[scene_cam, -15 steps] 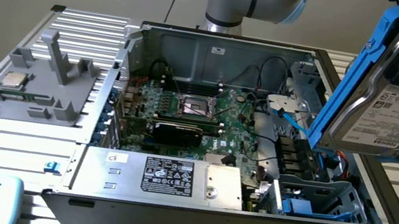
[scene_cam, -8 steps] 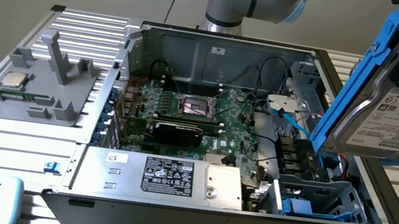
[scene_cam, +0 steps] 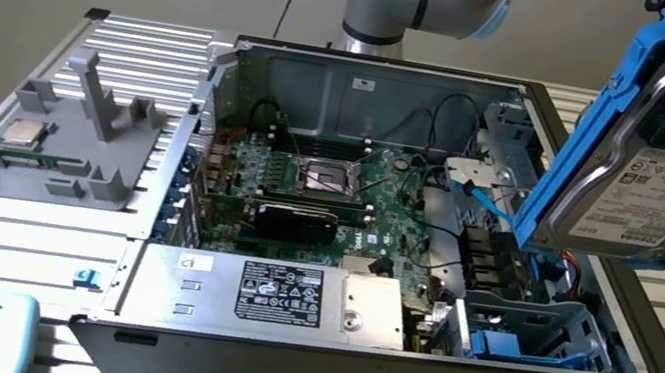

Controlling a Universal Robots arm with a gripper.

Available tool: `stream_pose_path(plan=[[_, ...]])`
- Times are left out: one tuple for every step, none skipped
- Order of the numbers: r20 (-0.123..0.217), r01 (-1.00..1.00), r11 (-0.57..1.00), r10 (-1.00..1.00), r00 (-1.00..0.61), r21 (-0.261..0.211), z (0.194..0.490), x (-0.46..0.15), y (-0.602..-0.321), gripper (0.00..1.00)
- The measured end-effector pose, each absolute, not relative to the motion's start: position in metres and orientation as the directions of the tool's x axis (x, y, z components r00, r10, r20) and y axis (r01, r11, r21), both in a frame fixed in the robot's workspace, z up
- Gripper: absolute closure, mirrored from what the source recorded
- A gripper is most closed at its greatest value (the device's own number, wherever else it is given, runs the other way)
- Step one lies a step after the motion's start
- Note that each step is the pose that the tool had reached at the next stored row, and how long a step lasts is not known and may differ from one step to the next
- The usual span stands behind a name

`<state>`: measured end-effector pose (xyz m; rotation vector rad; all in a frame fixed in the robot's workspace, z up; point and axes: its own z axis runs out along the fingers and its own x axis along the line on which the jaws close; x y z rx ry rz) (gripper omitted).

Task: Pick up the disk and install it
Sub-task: 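Insert the disk into the insertion slot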

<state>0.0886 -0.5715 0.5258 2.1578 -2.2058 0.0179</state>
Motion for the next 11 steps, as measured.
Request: stream_pose_path(plan=[[0.044,-0.999,0.023,-0.999,-0.021,0.031,0.5257,0.0887,-0.5717,0.63],[0.044,-0.999,0.023,-0.999,-0.021,0.031,0.5257,0.0887,-0.5717,0.63],[0.044,-0.999,0.023,-0.999,-0.021,0.031,0.5257,0.0887,-0.5718,0.63],[0.044,-0.999,0.023,-0.999,-0.021,0.031,0.5257,0.0888,-0.5718,0.63],[0.044,-0.999,0.023,-0.999,-0.021,0.031,0.5258,0.0888,-0.5718,0.63],[0.044,-0.999,0.023,-0.999,-0.021,0.031,0.5258,0.0888,-0.5717,0.63],[0.044,-0.999,0.023,-0.999,-0.021,0.031,0.5257,0.0888,-0.5718,0.63],[0.044,-0.999,0.023,-0.999,-0.021,0.031,0.5257,0.0888,-0.5718,0.63],[0.044,-0.999,0.023,-0.999,-0.021,0.031,0.5258,0.0888,-0.5717,0.63],[0.044,-0.999,0.023,-0.999,-0.021,0.031,0.5258,0.0888,-0.5718,0.63],[0.044,-0.999,0.023,-0.999,-0.021,0.031,0.5258,0.0888,-0.5717,0.63]])
